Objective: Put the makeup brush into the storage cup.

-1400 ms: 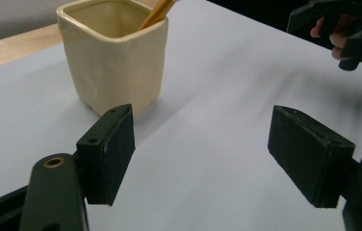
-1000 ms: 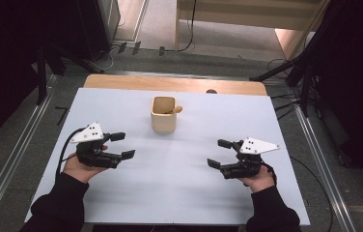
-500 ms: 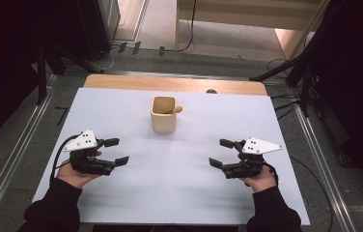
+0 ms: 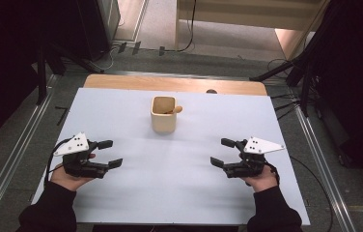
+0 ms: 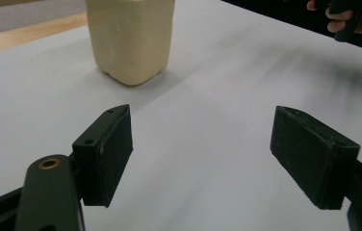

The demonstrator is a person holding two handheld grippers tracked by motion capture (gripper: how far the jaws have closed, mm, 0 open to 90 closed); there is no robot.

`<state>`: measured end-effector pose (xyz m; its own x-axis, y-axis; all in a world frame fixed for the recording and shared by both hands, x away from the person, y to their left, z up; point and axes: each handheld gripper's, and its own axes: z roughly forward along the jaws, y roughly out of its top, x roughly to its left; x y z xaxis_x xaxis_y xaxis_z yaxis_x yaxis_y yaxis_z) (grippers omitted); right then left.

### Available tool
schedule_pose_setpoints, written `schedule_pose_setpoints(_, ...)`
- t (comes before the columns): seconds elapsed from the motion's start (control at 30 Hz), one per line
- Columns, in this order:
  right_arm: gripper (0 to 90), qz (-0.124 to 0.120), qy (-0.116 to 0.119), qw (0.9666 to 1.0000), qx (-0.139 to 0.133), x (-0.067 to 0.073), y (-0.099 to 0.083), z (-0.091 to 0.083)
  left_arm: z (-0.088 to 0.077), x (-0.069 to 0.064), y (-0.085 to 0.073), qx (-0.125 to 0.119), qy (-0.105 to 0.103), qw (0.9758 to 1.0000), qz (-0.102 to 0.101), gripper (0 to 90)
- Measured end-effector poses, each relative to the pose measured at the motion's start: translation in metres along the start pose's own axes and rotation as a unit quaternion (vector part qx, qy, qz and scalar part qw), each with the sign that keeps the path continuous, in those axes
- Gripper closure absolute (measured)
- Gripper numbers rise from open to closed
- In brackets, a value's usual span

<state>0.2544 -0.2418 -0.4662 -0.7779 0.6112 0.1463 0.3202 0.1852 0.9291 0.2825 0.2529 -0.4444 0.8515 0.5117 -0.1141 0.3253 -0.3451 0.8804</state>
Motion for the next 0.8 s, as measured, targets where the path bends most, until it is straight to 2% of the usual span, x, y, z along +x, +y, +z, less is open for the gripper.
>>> schedule_pose_setpoints(0.13,19.5,-0.002,-0.001,1.0,-0.001,-0.0008,-0.0005,-0.001,0.0025,0.0008,-0.0006,0.001,0.005,1.0,-0.004,23.5)
schedule_pose_setpoints(0.2,19.5,-0.003,-0.003,1.0,-0.003,-0.001,-0.0005,-0.0014,0.0031,-0.0006,-0.0003,0.009,0.013,0.9998,0.008,23.5)
schedule_pose_setpoints(0.47,19.5,0.0,-0.001,1.0,0.002,-0.0002,-0.0005,0.0,0.0017,0.0008,-0.0005,0.004,0.007,1.0,0.003,23.4)
schedule_pose_setpoints(0.8,19.5,0.001,0.0,1.0,0.002,-0.0005,-0.0008,0.0003,0.0011,0.0018,-0.001,0.005,0.007,0.9999,0.006,22.0)
